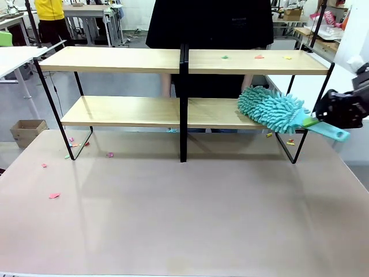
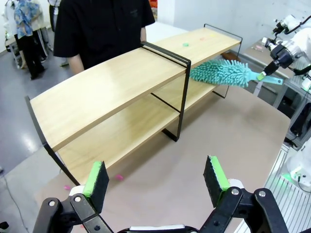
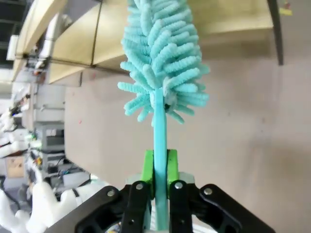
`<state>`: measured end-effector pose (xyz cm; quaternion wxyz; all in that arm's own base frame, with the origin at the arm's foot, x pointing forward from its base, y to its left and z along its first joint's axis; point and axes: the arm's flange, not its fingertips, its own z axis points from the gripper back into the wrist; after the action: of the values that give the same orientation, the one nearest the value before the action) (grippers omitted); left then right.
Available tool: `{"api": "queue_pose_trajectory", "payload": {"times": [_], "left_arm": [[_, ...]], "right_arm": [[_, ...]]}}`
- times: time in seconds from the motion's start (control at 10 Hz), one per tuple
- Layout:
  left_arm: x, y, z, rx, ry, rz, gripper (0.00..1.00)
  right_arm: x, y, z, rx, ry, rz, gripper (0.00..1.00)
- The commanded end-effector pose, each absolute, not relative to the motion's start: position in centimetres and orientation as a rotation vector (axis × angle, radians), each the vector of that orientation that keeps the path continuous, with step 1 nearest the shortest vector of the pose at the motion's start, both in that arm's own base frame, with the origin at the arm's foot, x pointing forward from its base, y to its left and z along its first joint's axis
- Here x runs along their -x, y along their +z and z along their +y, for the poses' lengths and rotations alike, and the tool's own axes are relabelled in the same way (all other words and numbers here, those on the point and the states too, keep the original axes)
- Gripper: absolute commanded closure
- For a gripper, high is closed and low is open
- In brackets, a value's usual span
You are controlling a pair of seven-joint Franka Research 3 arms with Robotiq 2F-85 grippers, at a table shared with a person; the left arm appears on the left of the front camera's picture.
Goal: Clean the shelves.
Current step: Clean another randomly selected level of the Shelf with the Duster.
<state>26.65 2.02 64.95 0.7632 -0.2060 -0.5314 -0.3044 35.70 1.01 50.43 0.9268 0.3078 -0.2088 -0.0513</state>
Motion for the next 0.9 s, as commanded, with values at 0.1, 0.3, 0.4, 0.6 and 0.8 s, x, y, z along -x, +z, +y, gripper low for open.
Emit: {"api": "queue_pose_trajectory", "payload": {"times": [0.1, 0.3, 0.4, 0.6, 0.8], "left_arm": [[-26.7, 64.9, 2.0, 0.449, -0.663, -1.152, 0.00], [-26.7, 64.9, 2.0, 0.449, -0.663, -1.152, 0.00], [-26.7, 64.9, 2.0, 0.449, -0.663, -1.152, 0.00], [-26.7, 64.9, 2.0, 0.449, -0.663, -1.152, 0.00], [-26.7, 64.9, 2.0, 0.449, -0.663, -1.152, 0.00]], "right_arm": [[-36.5, 50.0, 2.7, -0.453, -0.191, -0.500, 0.88], [-36.2, 50.8, 2.6, -0.308, -0.301, -0.517, 0.88], [-35.9, 51.0, 2.5, -0.231, -0.352, -0.495, 0.88], [-34.7, 51.4, 2.5, -0.115, -0.395, -0.614, 0.88], [-34.0, 51.2, 3.1, -0.199, -0.275, -0.710, 0.88]]}}
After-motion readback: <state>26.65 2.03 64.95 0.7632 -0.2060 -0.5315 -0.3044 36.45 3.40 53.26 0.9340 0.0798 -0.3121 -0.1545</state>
